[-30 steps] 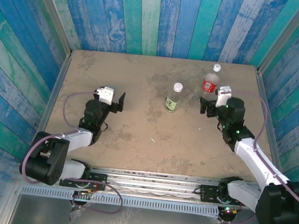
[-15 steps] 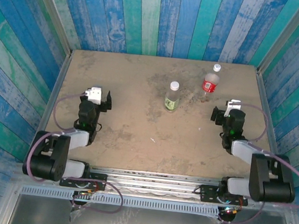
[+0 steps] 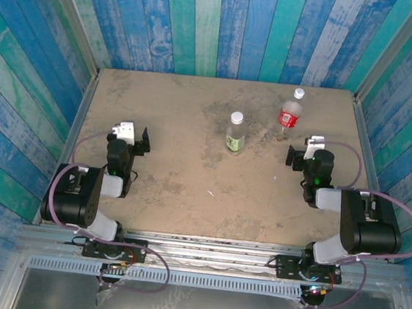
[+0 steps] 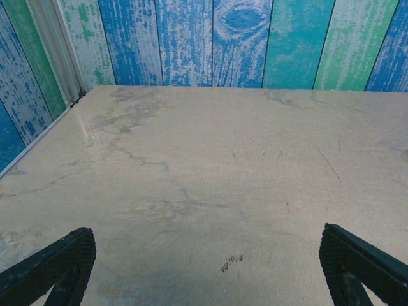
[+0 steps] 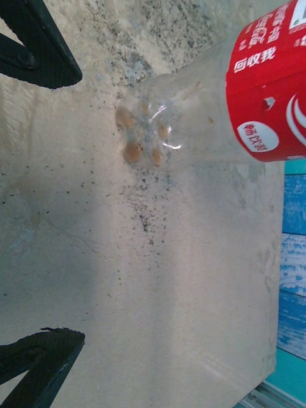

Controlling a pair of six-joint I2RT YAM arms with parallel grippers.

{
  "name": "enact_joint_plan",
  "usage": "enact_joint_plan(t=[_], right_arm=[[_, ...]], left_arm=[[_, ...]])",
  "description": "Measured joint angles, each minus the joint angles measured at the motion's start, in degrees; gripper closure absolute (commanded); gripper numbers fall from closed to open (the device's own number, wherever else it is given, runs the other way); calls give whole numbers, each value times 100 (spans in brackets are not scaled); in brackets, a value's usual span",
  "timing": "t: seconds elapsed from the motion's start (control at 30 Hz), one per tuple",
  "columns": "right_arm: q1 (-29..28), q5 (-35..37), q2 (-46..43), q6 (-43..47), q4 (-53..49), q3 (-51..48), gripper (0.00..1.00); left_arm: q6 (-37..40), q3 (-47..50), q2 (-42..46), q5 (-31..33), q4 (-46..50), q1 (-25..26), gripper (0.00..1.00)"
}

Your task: Screw on the bottle caps

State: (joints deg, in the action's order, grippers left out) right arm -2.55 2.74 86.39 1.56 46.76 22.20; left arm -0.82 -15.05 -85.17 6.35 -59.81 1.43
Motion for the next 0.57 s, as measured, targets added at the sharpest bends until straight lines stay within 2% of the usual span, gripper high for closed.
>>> enact_joint_plan(t=[0.57], right_arm=[[-7, -22, 0, 87, 44, 0, 0]], left_arm=[[-31, 0, 0, 0, -7, 0, 6]])
